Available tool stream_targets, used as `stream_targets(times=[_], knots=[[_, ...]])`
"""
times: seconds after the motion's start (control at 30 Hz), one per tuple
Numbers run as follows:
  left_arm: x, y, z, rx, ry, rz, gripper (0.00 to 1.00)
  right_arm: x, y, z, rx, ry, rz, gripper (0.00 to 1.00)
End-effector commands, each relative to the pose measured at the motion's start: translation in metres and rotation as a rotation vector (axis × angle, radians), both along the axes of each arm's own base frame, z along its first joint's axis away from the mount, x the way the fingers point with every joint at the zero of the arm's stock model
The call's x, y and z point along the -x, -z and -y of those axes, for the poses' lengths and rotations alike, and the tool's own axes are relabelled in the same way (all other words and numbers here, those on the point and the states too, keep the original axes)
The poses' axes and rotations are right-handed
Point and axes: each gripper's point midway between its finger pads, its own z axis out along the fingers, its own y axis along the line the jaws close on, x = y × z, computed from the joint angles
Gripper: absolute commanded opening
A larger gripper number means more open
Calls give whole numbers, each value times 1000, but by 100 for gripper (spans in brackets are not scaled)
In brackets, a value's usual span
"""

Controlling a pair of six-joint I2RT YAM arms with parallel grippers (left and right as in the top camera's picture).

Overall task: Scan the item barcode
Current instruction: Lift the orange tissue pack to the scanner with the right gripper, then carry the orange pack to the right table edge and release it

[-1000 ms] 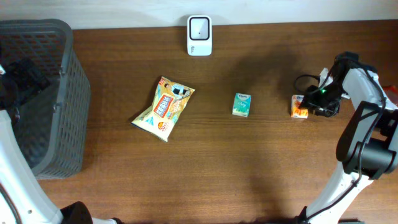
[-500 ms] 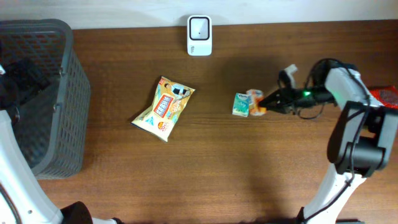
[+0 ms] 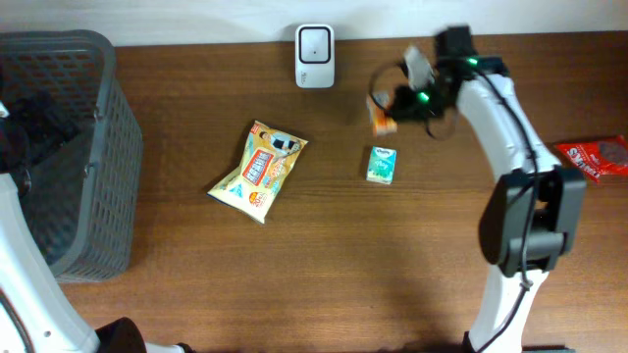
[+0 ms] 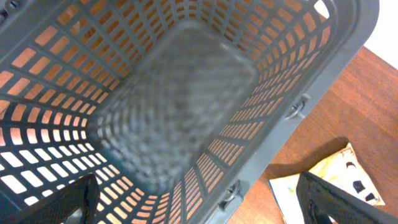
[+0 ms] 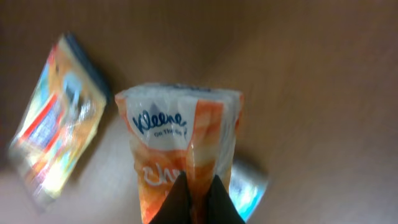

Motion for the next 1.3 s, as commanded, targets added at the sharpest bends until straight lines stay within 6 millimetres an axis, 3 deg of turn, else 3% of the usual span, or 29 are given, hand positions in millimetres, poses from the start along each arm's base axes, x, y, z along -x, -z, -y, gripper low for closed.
stream_targets(times=[0.0,0.1,0.17,0.23,0.43,0.57,0.67,0.73,0.8,0.87,0.97,1.03,1.1,1.2,1.27], knots=[[1,-4,0,-2,-8,16,99,-55,-41,-19,323,44,344,4],[1,-4,0,-2,-7,16,99,-85,-69,-81,543,-219,683,4],[1,-4,0,-2,-8,16,99,-99,-68,-101,720,-316,814,4],[1,-4,0,-2,-8,15,99,-113,-58,-105,826,-340,870,4],[1,-4,0,-2,-8,16,99,-141,-29,-116,853,-326,982,4],[1,-4,0,-2,-8,15,99,-143,-14,-121,838,-335,980,4],[1,-4,0,-2,-8,16,99,-144,-17,-116,817,-270,973,4],[1,-4,0,-2,-8,16,99,-148,-36,-93,893,-116,973,4],[1,-4,0,-2,-8,16,99,-143,-64,-57,965,129,942,4],[1,-4,0,-2,-7,16,99,-137,-85,-26,1043,253,913,4],[1,-4,0,-2,-8,16,99,-130,-105,48,1162,405,815,4],[1,-4,0,-2,-8,16,99,-123,-97,107,1259,430,679,4],[1,-4,0,-2,-8,16,99,-106,-79,179,1330,469,500,4],[1,-4,0,-2,-8,16,99,-61,-34,275,1244,654,252,4],[1,-4,0,-2,-8,16,99,-30,6,315,1062,717,95,4]])
